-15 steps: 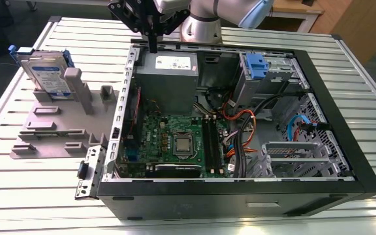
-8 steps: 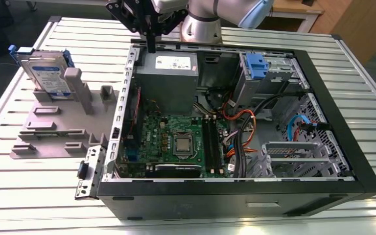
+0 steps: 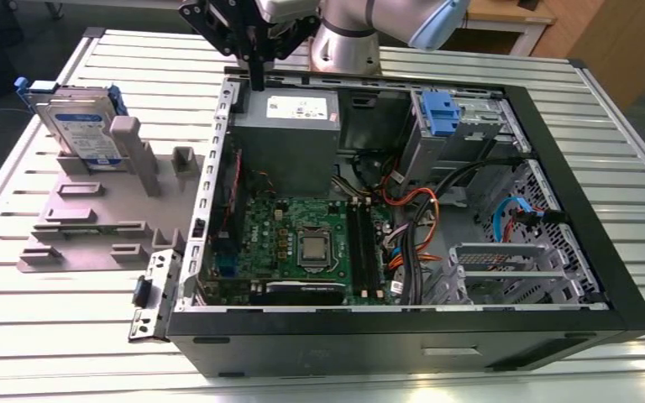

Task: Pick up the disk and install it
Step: 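Reach for the disk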

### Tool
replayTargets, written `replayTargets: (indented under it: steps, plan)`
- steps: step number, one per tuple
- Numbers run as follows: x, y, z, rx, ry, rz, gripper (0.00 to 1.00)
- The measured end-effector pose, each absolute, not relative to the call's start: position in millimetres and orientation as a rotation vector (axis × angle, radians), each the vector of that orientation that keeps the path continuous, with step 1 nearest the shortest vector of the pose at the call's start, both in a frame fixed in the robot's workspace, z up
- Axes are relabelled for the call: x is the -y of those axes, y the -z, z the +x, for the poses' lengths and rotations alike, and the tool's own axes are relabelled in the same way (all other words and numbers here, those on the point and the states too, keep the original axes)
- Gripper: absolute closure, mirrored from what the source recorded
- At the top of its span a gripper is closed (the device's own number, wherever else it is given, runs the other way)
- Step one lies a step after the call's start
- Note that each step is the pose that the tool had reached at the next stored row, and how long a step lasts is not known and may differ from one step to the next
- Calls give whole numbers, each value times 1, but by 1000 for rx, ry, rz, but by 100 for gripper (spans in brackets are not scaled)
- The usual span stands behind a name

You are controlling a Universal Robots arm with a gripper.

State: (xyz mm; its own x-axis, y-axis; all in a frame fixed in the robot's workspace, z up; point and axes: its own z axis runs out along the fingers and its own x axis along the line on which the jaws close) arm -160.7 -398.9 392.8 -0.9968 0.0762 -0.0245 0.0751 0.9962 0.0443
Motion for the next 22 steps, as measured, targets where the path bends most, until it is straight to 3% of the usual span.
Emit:
replayTargets:
  steps: [22]
  plan:
    - [399, -393, -166, -3112, -68, 118, 89]
